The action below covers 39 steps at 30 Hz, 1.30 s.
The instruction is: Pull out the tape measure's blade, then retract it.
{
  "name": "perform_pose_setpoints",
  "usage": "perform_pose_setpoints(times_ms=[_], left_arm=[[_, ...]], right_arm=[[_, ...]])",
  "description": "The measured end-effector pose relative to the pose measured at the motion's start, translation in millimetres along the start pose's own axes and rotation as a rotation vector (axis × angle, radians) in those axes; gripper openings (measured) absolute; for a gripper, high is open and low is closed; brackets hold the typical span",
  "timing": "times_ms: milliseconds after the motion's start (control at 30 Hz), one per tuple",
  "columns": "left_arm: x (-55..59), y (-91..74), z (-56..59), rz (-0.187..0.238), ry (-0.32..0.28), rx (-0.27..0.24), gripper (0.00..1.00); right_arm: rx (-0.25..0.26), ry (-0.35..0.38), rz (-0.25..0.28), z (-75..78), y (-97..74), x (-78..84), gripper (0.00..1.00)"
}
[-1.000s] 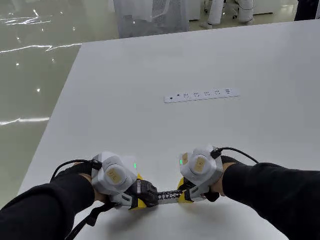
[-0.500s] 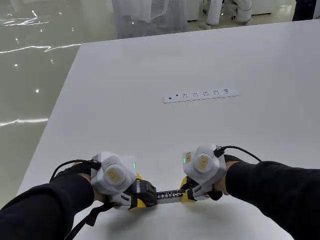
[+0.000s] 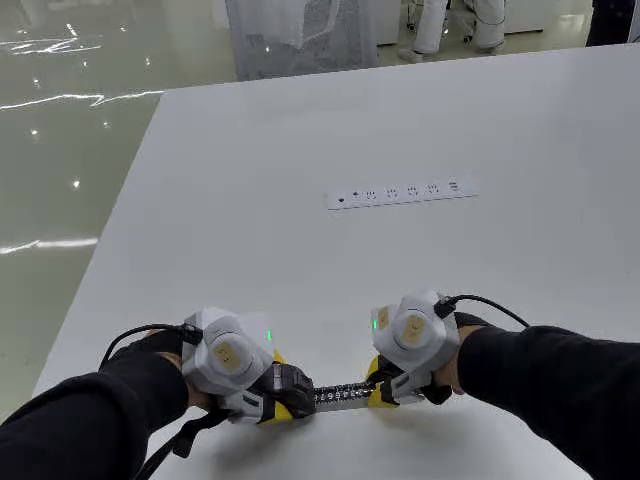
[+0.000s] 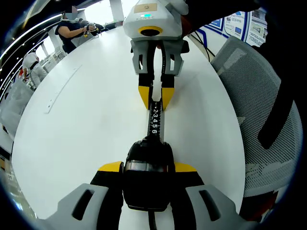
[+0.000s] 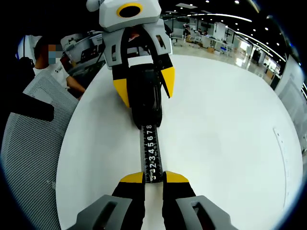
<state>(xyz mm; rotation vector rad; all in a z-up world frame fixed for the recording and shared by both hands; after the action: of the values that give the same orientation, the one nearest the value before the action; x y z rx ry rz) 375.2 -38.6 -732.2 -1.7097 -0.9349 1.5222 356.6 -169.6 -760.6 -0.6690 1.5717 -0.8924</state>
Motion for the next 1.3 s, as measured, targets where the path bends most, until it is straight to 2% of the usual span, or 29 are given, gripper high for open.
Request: perform_pose_setpoints(times_ms=[100, 1300], left_arm=[[0.2, 0.2, -0.6, 0.0, 0.0, 0.001, 0.32], [0.6, 0.5, -0.8, 0.0, -0.006, 0.0, 0.32]], right_arm=[[0.004, -0.014, -0.002, -0.2, -0.4, 0.9, 0.08], [0.012, 0.03, 0.002, 0.6, -12.8, 18.3, 0.08]])
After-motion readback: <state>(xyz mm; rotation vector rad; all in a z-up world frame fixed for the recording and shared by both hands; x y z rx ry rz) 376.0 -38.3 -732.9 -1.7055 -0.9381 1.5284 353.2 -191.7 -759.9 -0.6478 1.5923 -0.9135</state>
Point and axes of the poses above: the centre of the closed fingertips' face, and the gripper's own axes: y roughly forward along the fingers, z roughly to its right, x roughly out of its underside, the point moved 4 cm from there along -y, roughly backward along the fingers, and after that the axes turned 1 degree about -x, right-handed, at the moved point
